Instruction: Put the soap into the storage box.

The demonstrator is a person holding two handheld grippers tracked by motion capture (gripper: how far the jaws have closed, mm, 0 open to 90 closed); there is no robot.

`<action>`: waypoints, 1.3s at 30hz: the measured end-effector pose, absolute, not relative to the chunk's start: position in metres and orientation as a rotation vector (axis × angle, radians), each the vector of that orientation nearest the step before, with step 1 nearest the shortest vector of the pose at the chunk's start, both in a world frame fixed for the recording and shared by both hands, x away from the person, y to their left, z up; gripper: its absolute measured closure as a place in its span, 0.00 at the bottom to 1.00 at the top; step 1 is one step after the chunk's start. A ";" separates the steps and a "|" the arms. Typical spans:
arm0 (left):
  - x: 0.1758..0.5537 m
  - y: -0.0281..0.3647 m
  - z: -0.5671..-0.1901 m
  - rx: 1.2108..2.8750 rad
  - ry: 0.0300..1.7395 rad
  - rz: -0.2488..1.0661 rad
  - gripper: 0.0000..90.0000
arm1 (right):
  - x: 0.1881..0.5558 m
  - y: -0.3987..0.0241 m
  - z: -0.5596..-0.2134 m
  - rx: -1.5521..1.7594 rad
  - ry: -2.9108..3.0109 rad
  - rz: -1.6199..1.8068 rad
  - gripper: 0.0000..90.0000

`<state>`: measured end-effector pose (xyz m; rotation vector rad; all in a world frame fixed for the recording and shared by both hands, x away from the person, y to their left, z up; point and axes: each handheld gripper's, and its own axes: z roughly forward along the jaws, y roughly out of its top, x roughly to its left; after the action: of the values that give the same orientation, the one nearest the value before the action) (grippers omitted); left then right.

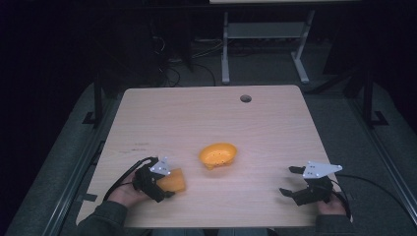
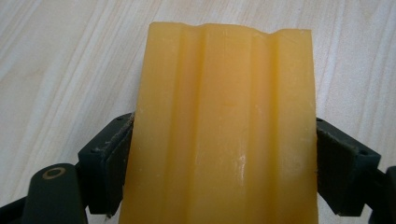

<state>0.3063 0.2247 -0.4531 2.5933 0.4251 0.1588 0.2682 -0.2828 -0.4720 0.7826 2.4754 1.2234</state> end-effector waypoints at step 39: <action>0.303 0.224 -0.438 2.525 0.436 0.156 0.23 | 0.268 -0.283 -0.471 0.768 2.470 1.225 0.15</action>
<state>0.3025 0.2242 -0.4384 2.5255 0.4361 0.1560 0.2678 -0.2832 -0.4711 0.7680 2.4701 1.2252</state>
